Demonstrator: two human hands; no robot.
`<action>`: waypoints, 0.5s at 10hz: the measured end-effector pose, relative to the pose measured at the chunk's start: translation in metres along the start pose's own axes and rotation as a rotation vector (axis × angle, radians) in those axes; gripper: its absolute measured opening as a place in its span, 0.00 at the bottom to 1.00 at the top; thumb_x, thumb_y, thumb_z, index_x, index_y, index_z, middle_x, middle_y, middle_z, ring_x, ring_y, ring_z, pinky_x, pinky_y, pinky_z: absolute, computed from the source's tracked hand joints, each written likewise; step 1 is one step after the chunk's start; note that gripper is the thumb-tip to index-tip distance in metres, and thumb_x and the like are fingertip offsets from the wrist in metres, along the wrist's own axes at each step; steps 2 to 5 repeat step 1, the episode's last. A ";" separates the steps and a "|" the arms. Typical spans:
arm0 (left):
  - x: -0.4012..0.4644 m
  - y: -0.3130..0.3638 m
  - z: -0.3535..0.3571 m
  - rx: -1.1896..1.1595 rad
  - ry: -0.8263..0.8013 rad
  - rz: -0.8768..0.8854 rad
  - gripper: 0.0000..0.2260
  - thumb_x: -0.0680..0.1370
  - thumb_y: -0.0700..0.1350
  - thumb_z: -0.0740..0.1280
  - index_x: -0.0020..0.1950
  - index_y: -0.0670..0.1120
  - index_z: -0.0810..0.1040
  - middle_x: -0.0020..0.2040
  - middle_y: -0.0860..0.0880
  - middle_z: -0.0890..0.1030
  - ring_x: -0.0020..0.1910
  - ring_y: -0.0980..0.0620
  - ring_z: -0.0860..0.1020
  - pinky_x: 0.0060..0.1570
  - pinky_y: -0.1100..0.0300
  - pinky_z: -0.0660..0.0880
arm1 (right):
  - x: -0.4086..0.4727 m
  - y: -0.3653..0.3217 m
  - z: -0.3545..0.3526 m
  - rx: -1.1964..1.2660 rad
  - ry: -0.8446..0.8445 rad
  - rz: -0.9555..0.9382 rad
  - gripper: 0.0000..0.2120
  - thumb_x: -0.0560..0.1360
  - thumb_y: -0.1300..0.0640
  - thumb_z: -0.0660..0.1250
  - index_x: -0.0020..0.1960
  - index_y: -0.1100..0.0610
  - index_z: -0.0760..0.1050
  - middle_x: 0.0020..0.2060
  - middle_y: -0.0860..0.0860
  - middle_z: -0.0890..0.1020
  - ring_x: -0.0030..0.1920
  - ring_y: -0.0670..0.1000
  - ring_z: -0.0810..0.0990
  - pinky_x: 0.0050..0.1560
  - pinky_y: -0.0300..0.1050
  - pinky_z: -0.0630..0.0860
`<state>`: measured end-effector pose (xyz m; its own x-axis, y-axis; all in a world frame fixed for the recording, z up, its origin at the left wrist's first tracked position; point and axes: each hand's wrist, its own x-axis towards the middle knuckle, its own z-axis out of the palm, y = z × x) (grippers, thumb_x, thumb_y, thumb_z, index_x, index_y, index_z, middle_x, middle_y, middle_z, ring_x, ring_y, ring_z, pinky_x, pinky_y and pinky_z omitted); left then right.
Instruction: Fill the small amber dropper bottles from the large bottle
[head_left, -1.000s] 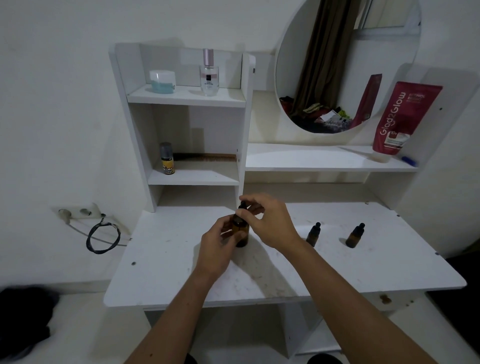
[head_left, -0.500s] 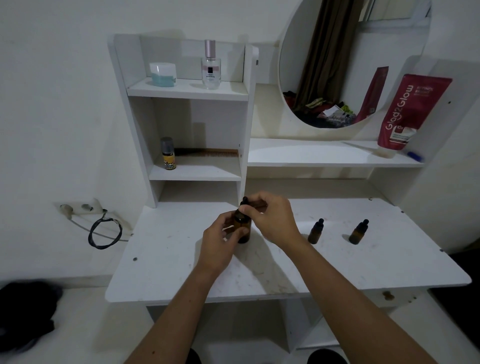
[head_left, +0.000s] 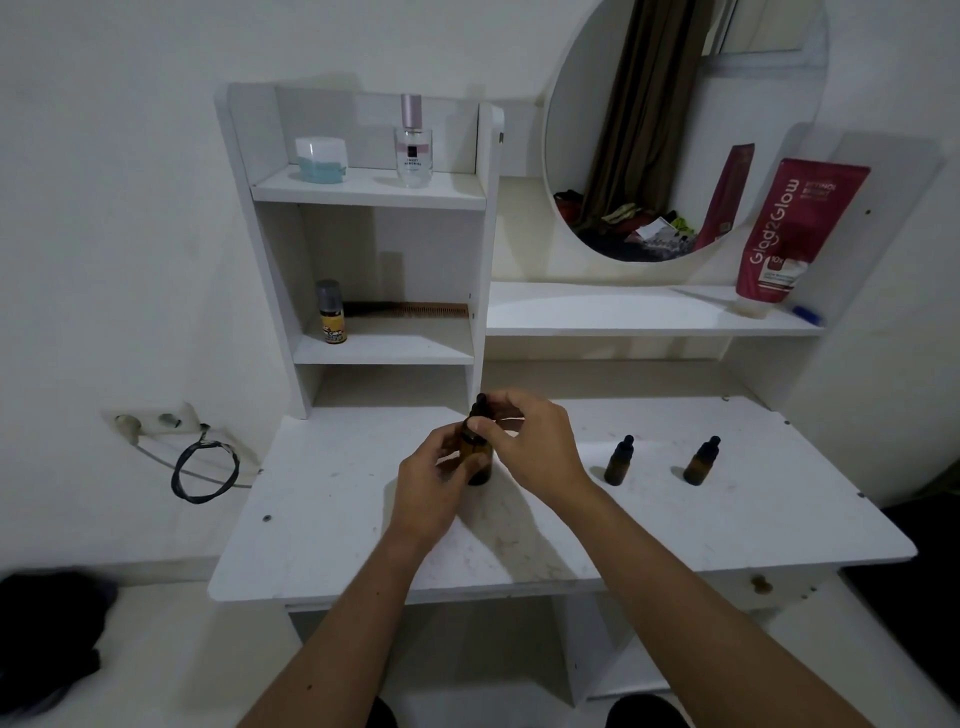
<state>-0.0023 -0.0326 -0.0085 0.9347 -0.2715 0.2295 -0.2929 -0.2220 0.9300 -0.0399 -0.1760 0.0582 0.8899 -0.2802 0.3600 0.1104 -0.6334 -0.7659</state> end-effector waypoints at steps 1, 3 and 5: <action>0.002 0.004 0.003 -0.024 0.004 -0.011 0.17 0.79 0.48 0.72 0.67 0.54 0.77 0.59 0.58 0.82 0.60 0.56 0.80 0.65 0.53 0.78 | -0.015 0.001 0.004 -0.013 0.047 0.000 0.22 0.80 0.52 0.74 0.72 0.53 0.77 0.65 0.49 0.82 0.61 0.46 0.82 0.65 0.42 0.80; 0.002 0.004 0.003 -0.024 0.004 -0.011 0.17 0.79 0.48 0.72 0.67 0.54 0.77 0.59 0.58 0.82 0.60 0.56 0.80 0.65 0.53 0.78 | -0.015 0.001 0.004 -0.013 0.047 0.000 0.22 0.80 0.52 0.74 0.72 0.53 0.77 0.65 0.49 0.82 0.61 0.46 0.82 0.65 0.42 0.80; 0.002 0.004 0.003 -0.024 0.004 -0.011 0.17 0.79 0.48 0.72 0.67 0.54 0.77 0.59 0.58 0.82 0.60 0.56 0.80 0.65 0.53 0.78 | -0.015 0.001 0.004 -0.013 0.047 0.000 0.22 0.80 0.52 0.74 0.72 0.53 0.77 0.65 0.49 0.82 0.61 0.46 0.82 0.65 0.42 0.80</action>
